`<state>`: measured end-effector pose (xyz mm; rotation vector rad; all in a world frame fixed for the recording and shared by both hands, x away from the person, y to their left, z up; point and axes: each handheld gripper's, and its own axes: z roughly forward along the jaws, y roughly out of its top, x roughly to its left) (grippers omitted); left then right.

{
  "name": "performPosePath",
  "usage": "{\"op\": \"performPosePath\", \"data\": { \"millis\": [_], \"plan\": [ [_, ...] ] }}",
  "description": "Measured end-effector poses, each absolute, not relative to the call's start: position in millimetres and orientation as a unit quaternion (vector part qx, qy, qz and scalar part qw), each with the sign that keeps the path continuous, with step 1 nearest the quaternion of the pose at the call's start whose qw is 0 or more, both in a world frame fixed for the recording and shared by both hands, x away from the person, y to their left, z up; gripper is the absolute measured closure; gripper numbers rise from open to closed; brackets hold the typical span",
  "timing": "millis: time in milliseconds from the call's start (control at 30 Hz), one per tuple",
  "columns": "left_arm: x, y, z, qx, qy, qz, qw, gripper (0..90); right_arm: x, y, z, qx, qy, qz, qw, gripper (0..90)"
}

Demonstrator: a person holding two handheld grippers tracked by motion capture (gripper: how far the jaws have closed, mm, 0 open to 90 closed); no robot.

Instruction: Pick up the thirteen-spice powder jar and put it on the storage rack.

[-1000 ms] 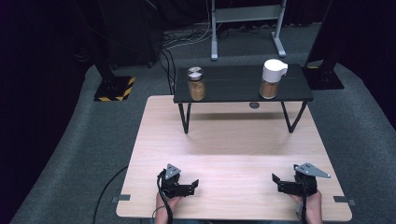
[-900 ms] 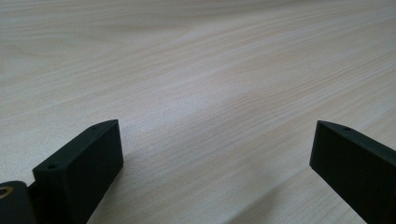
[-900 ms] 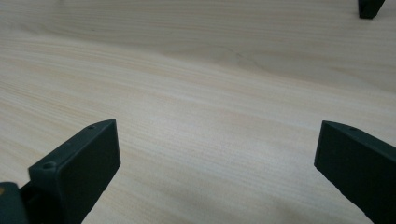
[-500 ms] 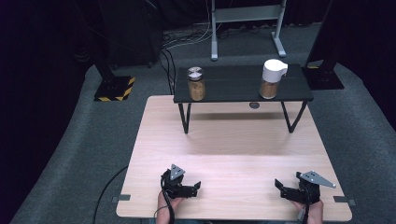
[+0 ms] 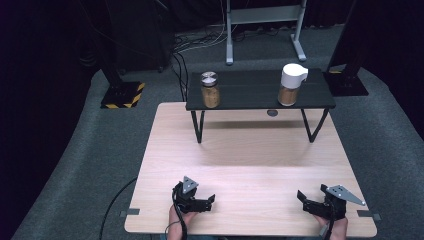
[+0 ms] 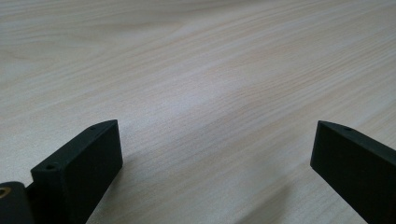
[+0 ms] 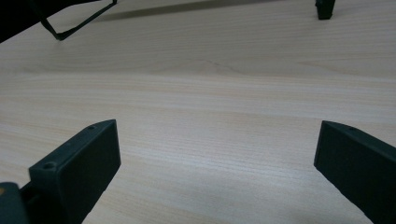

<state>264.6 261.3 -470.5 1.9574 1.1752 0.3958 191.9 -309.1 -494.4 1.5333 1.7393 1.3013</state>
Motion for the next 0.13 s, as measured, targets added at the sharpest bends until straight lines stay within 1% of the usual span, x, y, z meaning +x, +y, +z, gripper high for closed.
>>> {"op": "performPosePath", "data": {
  "millis": [133],
  "plan": [
    [264.7, 261.8, -470.7, 0.774, 0.464, 0.156, 0.402, 1.9, 191.3, -304.5, -492.9, 0.561, 0.637, 0.467, 0.247, 0.0]
  ]
}}
